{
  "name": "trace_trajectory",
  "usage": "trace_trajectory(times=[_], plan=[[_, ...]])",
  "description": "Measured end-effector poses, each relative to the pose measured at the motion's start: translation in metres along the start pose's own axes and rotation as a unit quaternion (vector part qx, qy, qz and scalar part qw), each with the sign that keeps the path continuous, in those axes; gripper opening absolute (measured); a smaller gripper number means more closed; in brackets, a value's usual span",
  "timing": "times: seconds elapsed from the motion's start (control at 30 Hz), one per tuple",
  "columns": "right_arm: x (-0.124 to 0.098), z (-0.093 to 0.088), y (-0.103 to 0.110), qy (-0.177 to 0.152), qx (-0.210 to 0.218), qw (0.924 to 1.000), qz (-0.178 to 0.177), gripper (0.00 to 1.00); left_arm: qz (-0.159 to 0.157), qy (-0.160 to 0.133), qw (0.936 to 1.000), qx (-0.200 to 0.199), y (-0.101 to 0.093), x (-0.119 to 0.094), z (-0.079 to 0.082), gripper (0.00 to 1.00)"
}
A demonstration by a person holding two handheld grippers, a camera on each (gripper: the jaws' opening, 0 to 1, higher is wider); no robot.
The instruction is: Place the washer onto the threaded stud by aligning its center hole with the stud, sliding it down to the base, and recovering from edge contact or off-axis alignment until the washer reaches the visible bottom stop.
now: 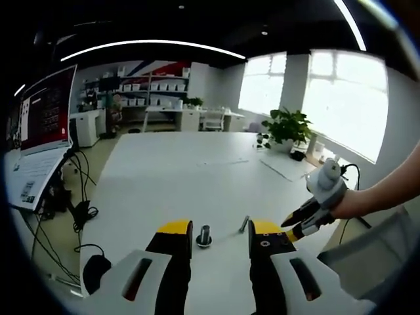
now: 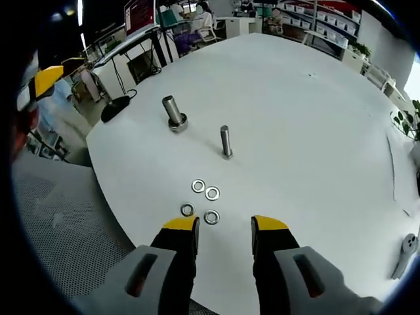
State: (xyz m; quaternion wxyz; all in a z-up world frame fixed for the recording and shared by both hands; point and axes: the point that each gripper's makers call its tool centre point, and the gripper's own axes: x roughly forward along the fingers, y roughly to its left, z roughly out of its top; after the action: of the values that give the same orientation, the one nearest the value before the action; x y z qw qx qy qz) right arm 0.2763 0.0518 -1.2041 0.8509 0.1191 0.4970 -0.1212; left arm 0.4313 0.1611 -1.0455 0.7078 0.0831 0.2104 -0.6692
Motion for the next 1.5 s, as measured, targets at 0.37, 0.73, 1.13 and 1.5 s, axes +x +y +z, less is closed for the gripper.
trace_trajectory(times=[0.37, 0.73, 1.13, 1.5], plan=[[0.022, -0.009, 0.009, 0.041, -0.028, 0.9987, 0.014, 0.29, -0.014, 0.031, 0.9994, -0.004, -0.005, 0.002, -0.014, 0.32], [0.029, -0.011, 0.013, 0.058, -0.054, 0.9966, 0.019, 0.26, -0.023, 0.041, 0.9989, 0.000, -0.014, -0.002, -0.015, 0.32], [0.032, -0.017, 0.015, 0.083, -0.151, 0.9850, 0.015, 0.19, -0.024, 0.052, 0.9984, -0.003, -0.012, 0.001, -0.024, 0.31], [0.042, -0.012, 0.009, 0.123, -0.179, 0.9758, 0.029, 0.17, -0.031, 0.063, 0.9976, -0.001, -0.015, 0.002, -0.029, 0.31]])
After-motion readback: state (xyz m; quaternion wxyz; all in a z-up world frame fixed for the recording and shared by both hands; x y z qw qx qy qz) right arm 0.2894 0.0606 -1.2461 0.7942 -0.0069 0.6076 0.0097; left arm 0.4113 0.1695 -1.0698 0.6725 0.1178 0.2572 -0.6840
